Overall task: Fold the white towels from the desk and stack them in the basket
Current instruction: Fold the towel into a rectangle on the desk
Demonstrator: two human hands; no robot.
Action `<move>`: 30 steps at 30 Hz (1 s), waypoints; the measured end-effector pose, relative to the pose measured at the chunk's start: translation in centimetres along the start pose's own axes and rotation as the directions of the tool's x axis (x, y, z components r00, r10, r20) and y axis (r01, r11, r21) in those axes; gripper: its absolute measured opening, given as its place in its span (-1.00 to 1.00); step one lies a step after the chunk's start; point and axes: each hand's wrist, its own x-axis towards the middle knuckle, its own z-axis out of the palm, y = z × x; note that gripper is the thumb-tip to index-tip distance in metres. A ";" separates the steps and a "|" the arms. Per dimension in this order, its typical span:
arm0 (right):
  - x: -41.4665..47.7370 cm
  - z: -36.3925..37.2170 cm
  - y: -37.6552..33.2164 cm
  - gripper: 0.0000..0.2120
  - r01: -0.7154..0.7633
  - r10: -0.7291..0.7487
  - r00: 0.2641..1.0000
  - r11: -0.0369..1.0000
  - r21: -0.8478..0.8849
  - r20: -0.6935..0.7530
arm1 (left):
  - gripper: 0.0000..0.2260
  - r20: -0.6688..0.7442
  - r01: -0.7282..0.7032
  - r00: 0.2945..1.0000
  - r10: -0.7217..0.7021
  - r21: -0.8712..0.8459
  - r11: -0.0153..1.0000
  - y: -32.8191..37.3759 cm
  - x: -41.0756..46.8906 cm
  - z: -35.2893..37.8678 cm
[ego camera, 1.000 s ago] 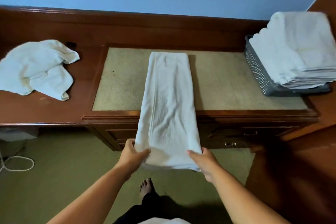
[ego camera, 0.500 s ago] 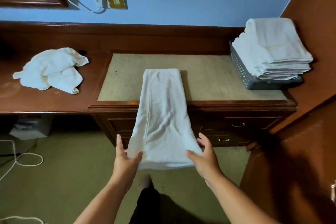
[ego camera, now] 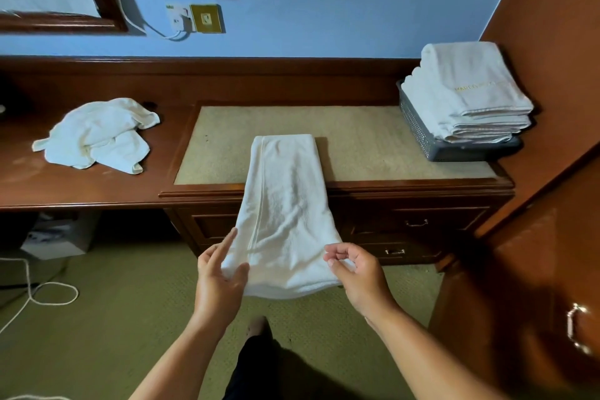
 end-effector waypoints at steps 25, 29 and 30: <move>2.7 -2.6 -1.6 -0.55 0.024 -0.049 0.995 0.969 0.246 0.092 | -0.70 0.035 0.092 0.996 -0.085 -0.347 0.933 2.8 3.4 1.0; 6.9 -2.6 -3.0 -0.46 0.064 -0.099 0.987 0.966 0.249 0.130 | -0.69 0.034 0.161 0.986 -0.163 -0.456 0.876 5.2 7.5 1.8; 7.8 -2.5 -3.3 -0.48 0.080 -0.106 0.987 0.975 0.206 0.119 | -0.68 0.034 0.172 0.983 -0.178 -0.480 0.860 6.0 8.2 2.1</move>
